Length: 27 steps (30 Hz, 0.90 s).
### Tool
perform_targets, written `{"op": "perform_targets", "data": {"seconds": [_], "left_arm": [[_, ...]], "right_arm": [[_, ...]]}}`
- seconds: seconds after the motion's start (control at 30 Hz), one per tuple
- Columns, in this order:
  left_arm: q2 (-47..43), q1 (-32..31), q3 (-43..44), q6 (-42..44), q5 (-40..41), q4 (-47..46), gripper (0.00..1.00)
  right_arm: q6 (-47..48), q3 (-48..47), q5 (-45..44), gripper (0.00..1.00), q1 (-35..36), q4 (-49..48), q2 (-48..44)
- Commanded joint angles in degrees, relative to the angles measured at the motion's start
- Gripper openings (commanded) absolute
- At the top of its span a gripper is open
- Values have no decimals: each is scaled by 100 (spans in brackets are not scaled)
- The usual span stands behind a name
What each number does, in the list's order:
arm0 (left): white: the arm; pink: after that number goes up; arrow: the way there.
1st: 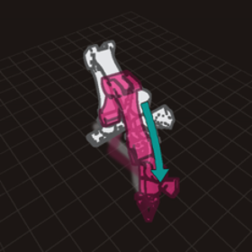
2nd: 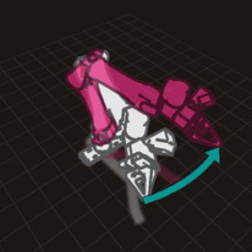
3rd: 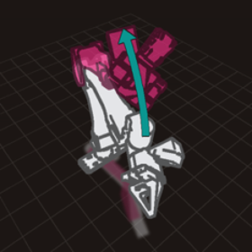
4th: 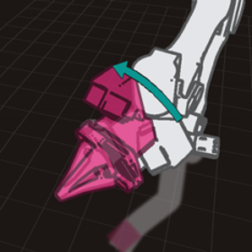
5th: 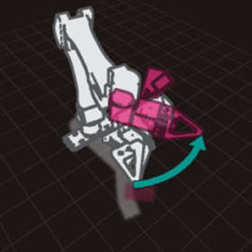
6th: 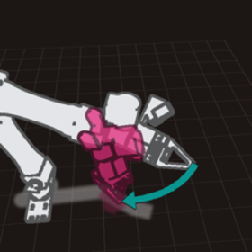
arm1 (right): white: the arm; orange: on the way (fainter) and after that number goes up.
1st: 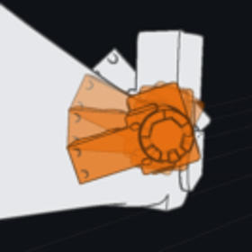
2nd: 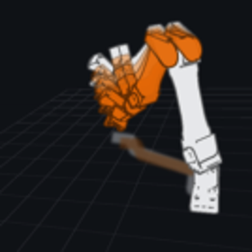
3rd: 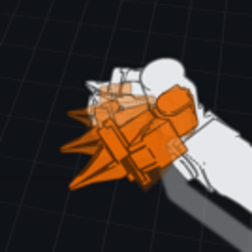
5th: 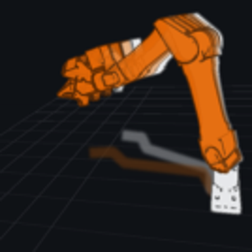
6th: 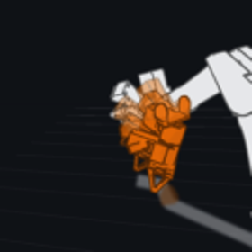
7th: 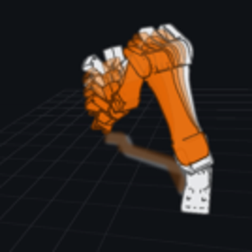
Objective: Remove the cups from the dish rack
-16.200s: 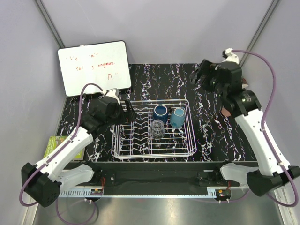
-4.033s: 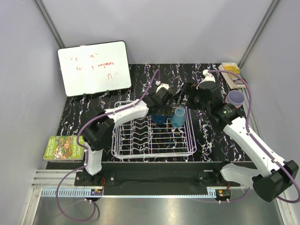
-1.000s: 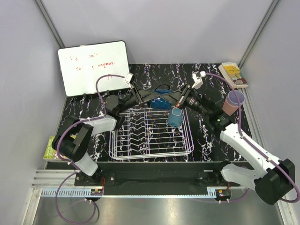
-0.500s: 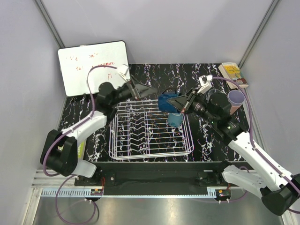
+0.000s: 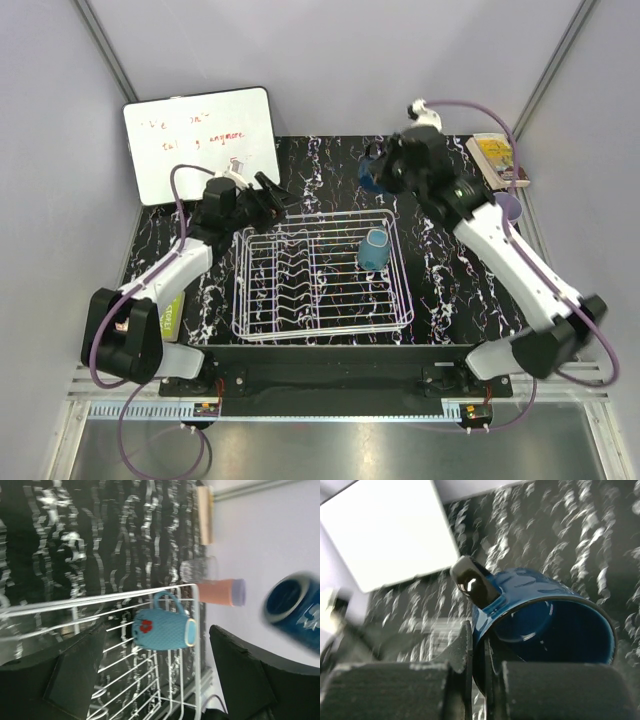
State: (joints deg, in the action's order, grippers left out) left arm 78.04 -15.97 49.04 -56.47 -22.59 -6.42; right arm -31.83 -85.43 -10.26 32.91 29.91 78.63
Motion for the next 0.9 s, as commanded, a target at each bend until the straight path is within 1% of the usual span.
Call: {"op": "perform_targets", "data": {"seconds": [0.0,0.03,0.07,0.1,0.13,0.17,0.2,0.23,0.27,0.3,0.37,0.43,0.47,0.53,0.87], "left_arm": [[-473,-3,71,434,545,833,87],[-561,-3,71,470,632,913,87],[-588,-3,54,531,668,984,87],[-614,-3,53,558,703,1132,86],[-658,-12,62,593,782,1203,86],[-676,-12,71,654,808,1300,86],[-702,-3,88,689,835,1457,86],[-737,-3,80,707,879,1511,86],[-764,-12,62,733,888,1538,86],[-790,-12,36,742,897,1590,86],[-852,-12,-16,751,940,1608,86],[-878,-3,-52,734,949,1617,85],[-878,-12,-78,716,949,1626,85],[-870,-12,-122,716,923,1643,85],[-729,-29,-149,690,967,1705,84]], "right_arm": [[520,-1817,-1565,0,-21,743,1205],[520,-2098,-1802,0,-47,1066,1712],[520,-2762,-1865,0,-73,1261,2004],[494,-3125,-1892,0,-109,1489,2303],[468,-3512,-1927,0,-144,2013,2898],[407,-4299,-1944,0,-214,2280,3199],[397,-4681,-1927,0,-240,2535,3490],[415,-5015,-1988,0,-249,2885,3988],[441,-5567,-2041,0,-284,3011,4202],[450,-5781,-2050,0,-328,3108,4387],[328,-6264,-1779,0,-468,3301,4827],[187,-6512,-1428,0,-732,3459,5186],[117,-6704,-1391,0,-794,3521,5293],[133,-6803,-1391,0,-917,3618,5539],[63,-6154,-1110,0,-1216,3645,5821]]}}
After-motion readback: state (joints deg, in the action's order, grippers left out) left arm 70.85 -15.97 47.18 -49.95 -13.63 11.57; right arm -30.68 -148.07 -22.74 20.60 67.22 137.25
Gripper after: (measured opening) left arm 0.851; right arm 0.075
